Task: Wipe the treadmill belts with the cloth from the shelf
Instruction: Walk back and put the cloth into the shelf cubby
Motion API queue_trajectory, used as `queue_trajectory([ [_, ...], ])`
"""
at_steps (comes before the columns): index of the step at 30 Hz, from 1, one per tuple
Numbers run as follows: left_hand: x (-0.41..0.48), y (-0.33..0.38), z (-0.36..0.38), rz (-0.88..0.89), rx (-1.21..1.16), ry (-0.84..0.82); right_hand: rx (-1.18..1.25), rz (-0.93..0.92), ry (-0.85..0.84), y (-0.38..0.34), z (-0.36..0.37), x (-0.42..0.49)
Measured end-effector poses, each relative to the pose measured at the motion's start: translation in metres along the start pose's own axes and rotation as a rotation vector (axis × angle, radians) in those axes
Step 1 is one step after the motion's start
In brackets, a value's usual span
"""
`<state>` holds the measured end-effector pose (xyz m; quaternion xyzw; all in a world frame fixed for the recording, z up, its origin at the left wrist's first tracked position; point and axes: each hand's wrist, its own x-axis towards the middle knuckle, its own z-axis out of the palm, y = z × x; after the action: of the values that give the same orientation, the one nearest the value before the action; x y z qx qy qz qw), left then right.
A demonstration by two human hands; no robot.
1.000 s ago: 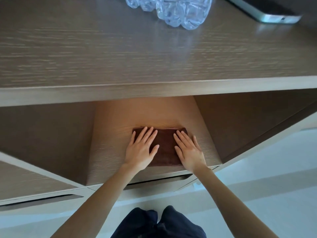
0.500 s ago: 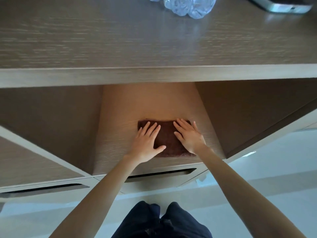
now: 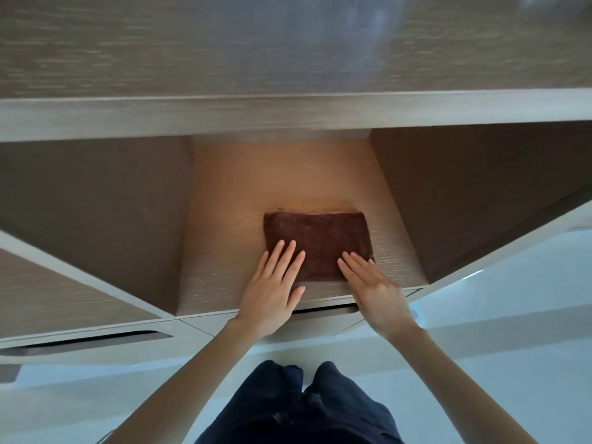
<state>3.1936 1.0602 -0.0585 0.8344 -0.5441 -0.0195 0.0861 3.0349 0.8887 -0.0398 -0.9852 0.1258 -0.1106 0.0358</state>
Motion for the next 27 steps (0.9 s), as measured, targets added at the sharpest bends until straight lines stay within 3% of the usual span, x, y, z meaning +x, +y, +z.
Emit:
queue_trajectory([
  [4,0.02,0.017,0.0,0.041,0.005,-0.042,-0.028,0.062,0.025,0.024,-0.004,0.002],
  [11,0.068,0.039,-0.009,0.016,0.027,-0.151,0.005,0.285,-0.144,0.045,-0.009,0.026],
  [16,0.03,0.045,0.003,0.045,0.021,0.008,0.033,0.279,-0.096,0.013,0.001,-0.012],
  [27,0.074,0.02,0.011,0.02,-0.033,0.004,-0.007,0.346,-0.198,0.033,0.007,0.033],
])
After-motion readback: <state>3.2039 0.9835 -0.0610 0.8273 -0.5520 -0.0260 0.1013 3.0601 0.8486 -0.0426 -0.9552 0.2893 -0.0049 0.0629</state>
